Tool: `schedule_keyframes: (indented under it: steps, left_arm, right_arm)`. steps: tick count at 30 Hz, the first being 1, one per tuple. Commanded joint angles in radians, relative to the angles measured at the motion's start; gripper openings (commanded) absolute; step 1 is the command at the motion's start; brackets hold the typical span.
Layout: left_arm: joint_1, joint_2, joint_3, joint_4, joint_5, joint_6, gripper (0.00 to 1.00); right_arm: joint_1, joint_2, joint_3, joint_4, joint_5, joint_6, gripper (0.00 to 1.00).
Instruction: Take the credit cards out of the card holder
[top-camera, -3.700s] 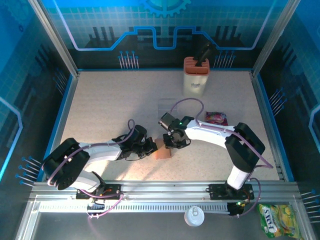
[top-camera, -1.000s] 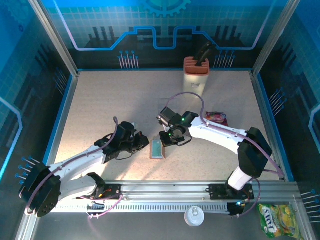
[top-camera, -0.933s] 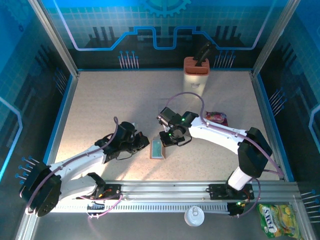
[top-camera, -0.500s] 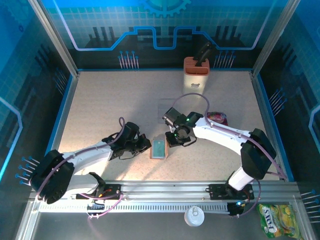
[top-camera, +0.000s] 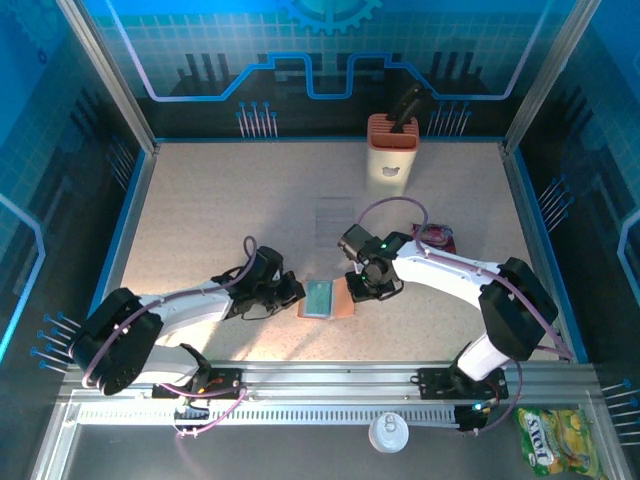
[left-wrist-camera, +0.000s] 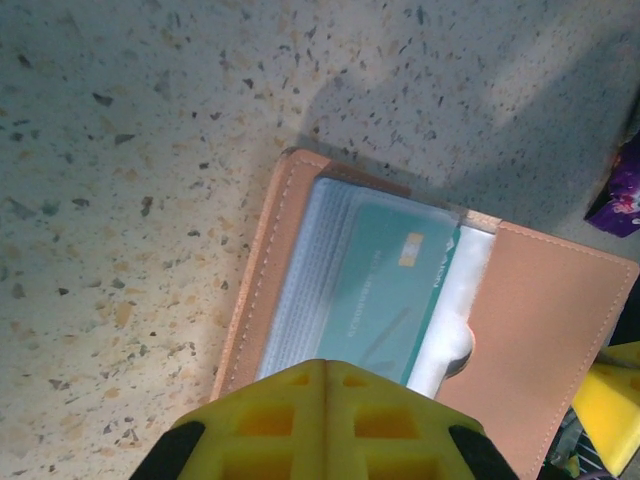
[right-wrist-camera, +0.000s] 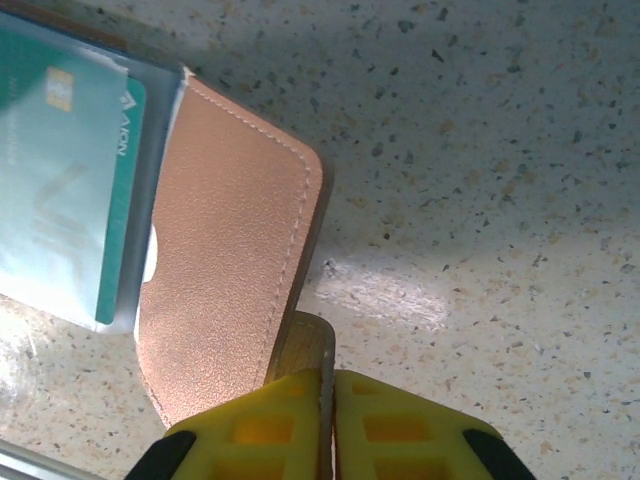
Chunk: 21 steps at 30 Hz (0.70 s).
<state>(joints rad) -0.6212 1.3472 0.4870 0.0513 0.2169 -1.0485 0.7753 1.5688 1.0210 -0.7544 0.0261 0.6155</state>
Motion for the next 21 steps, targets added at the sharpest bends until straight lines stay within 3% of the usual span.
schedule_keyframes:
  steps: [1, 21]
  left_arm:
    - [-0.014, 0.012, -0.006, -0.026, -0.018, -0.009, 0.0]
    - [-0.018, 0.076, -0.01, -0.072, -0.056, 0.002, 0.0]
  right_arm:
    - [-0.023, 0.0, -0.034, 0.021, 0.012, -0.016, 0.11]
    - [-0.066, 0.149, -0.085, 0.132, 0.014, -0.042, 0.1]
